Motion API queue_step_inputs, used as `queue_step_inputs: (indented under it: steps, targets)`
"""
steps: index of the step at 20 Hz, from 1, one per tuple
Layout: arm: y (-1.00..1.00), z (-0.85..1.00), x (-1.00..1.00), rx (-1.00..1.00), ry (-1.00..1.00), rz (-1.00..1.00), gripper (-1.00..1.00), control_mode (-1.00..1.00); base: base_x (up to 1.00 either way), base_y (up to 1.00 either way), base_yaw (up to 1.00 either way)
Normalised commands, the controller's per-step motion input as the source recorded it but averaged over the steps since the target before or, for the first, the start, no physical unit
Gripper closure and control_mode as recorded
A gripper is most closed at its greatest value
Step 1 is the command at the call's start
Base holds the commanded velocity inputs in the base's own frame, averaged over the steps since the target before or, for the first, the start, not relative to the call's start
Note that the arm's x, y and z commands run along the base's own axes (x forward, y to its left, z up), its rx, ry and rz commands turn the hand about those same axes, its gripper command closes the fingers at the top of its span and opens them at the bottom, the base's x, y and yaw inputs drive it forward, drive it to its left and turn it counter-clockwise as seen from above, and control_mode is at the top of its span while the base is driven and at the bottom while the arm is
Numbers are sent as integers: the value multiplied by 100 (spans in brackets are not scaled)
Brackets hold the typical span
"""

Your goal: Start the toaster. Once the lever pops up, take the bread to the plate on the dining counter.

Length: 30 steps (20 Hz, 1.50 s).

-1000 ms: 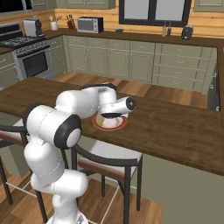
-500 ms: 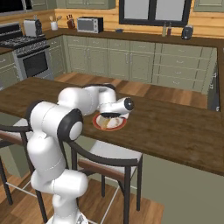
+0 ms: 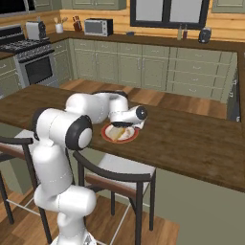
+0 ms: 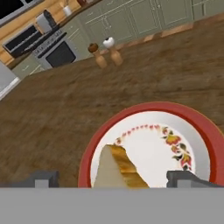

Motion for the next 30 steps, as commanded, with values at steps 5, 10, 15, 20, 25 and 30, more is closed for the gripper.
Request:
queue_step_inputs:
  steps: [5, 10, 15, 20, 25, 30]
  targets:
    - [-1, 0, 53, -7, 0, -8, -100, -100, 0, 0, 0]
    - [0, 10, 37, -13, 0, -9, -100, -100, 0, 0, 0]
    - [1, 74, -52, -7, 5, -12, -100, -100, 0, 0, 0]
    - [13, 100, -69, 0, 26, -14, -100, -100, 0, 0, 0]
    - [27, 98, -61, 0, 47, -12, -100, -100, 0, 0, 0]
    - [26, 42, -69, -4, 45, -9, -100, -100, 0, 0, 0]
